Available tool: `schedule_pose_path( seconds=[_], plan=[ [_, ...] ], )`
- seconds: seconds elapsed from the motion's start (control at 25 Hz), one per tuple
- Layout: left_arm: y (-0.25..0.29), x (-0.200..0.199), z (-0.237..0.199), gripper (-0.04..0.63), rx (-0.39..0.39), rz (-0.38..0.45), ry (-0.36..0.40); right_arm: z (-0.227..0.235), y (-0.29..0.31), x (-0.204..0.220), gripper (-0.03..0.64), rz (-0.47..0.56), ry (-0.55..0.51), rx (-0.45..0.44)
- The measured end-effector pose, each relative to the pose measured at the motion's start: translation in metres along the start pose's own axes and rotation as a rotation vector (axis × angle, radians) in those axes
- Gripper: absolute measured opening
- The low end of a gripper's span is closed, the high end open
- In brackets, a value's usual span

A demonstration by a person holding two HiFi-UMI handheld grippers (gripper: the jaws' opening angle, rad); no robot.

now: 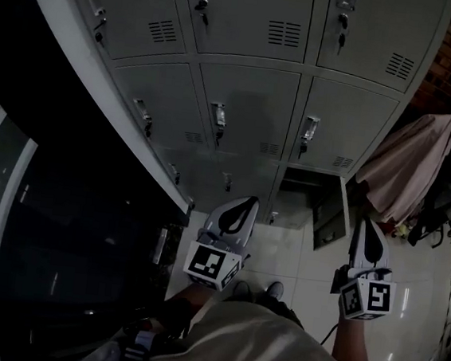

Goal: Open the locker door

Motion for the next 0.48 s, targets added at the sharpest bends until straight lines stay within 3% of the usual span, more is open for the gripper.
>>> schedule_pose_path(
  seconds=[0.28, 0.48],
  plan=[
    [-0.014, 0.018, -0.003, 0.055, 0.035, -0.027, -0.013, -0.02, -0.011, 0.009, 0.002, -0.006, 0.007, 0.008],
    [-0.032, -0.001, 0.004, 0.055, 0.018, -0.024, 0.003, -0.029, -0.019, -0.007, 0.002, 0.011, 0.01, -0.04]
  ],
)
Point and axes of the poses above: the fingertips, and each gripper's own axes: y forward along the fingers, z to its right, x out of its underside, the point moved 5 cm from there along -y, backward along the fingers, and after that the axes turned 3 degrees about z, right-handed, at the moved point
